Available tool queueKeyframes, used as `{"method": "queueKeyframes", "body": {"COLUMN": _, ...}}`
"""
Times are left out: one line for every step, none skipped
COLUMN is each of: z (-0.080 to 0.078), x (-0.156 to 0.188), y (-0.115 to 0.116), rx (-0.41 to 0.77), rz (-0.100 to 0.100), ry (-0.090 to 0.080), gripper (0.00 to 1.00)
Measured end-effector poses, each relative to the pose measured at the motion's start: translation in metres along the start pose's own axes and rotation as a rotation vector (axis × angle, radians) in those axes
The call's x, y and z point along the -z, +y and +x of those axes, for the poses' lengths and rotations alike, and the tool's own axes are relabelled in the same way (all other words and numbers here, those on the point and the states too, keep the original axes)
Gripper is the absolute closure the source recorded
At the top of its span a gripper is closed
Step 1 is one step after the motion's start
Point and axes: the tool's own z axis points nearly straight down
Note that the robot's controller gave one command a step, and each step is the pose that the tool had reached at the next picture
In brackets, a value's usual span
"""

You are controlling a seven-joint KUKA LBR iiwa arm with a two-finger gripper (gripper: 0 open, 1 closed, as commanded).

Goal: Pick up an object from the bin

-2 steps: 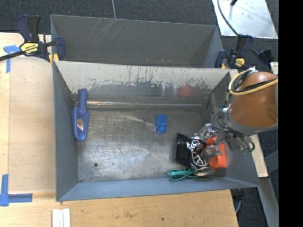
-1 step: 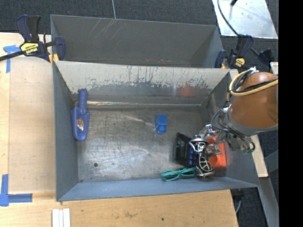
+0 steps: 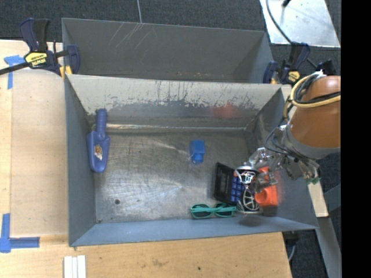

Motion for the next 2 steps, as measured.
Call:
{"method": "queueKeyframes", "body": {"z": -0.018, "x": 0.037, "y": 0.001, "rx": -0.05, "rz": 0.003, "ry": -0.008, "gripper": 1.0}}
{"method": "queueKeyframes", "body": {"z": 0.009, "x": 0.073, "y": -0.003, "rx": -0.027, "rz": -0.003, "ry": 0.004, "gripper": 1.0}}
